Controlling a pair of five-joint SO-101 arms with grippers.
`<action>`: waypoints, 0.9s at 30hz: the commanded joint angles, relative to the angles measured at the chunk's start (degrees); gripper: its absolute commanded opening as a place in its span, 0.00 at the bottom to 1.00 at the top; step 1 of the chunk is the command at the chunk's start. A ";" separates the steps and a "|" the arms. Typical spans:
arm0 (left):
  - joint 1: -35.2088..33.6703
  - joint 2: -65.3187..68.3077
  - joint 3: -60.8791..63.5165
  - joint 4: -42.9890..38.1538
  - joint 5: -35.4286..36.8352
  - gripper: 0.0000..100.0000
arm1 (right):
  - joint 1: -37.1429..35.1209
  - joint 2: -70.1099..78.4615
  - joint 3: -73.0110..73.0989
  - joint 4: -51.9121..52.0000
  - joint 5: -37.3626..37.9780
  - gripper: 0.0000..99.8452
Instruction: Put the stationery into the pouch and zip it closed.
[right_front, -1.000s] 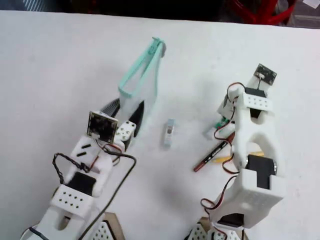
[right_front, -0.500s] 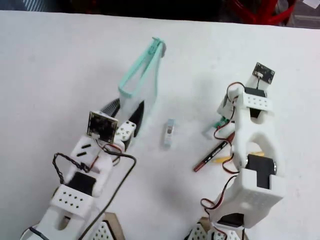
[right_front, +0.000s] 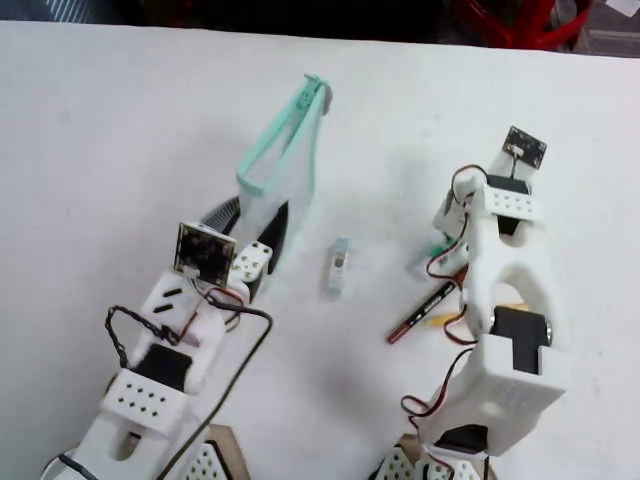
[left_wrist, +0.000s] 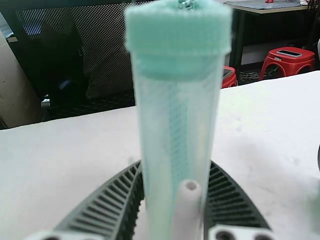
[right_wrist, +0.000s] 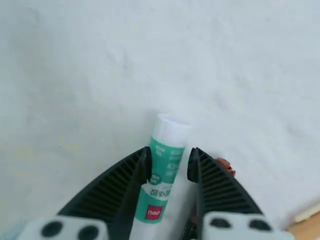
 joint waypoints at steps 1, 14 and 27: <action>0.57 -0.48 -0.18 -0.62 -0.53 0.17 | -0.13 3.47 -3.69 -0.48 0.79 0.13; 0.57 -0.48 -0.18 -0.62 -0.53 0.17 | 1.98 16.66 -22.24 12.70 1.32 0.03; 0.57 -0.48 -0.18 -0.62 -0.53 0.17 | 1.80 16.57 -22.33 12.70 1.41 0.02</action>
